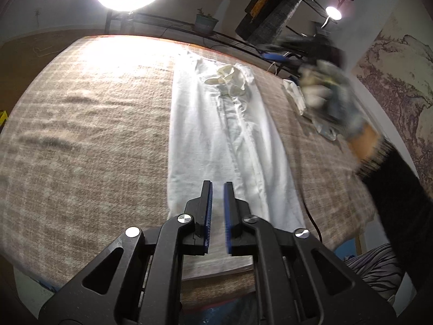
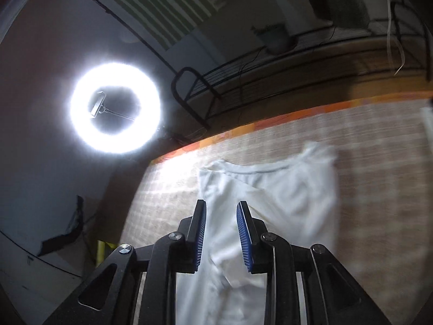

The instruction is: Fold small clothes

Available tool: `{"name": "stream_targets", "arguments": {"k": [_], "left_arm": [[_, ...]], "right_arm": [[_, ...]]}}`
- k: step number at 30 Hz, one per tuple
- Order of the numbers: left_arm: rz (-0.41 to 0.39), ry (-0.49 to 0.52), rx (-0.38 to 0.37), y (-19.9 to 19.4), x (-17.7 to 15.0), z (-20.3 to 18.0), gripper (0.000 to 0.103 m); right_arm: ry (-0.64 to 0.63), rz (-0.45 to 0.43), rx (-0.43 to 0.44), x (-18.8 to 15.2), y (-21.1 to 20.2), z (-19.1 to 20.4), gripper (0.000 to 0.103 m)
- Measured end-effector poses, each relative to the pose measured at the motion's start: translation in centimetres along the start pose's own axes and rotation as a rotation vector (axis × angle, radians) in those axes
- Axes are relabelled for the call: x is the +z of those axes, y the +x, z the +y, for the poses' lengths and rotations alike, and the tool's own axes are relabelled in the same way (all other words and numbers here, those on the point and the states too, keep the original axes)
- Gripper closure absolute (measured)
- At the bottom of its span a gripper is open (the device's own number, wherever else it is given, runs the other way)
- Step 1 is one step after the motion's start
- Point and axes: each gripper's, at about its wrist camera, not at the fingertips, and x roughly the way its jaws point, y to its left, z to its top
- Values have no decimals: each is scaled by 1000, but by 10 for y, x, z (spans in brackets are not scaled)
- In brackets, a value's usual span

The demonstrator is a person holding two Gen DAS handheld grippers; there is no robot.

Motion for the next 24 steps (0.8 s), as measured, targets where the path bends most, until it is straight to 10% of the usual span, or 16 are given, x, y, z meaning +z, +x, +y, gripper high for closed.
{"name": "stream_targets", "arguments": {"k": [10,24], "left_arm": [[89,-37,39,14,-28,24,72],[218,-140,-14,28,-66,50,72]], "right_arm": [[-69,80,-180,-133,-132,-13,78],[-102,289,-175,-300,-140,-6,67]]}}
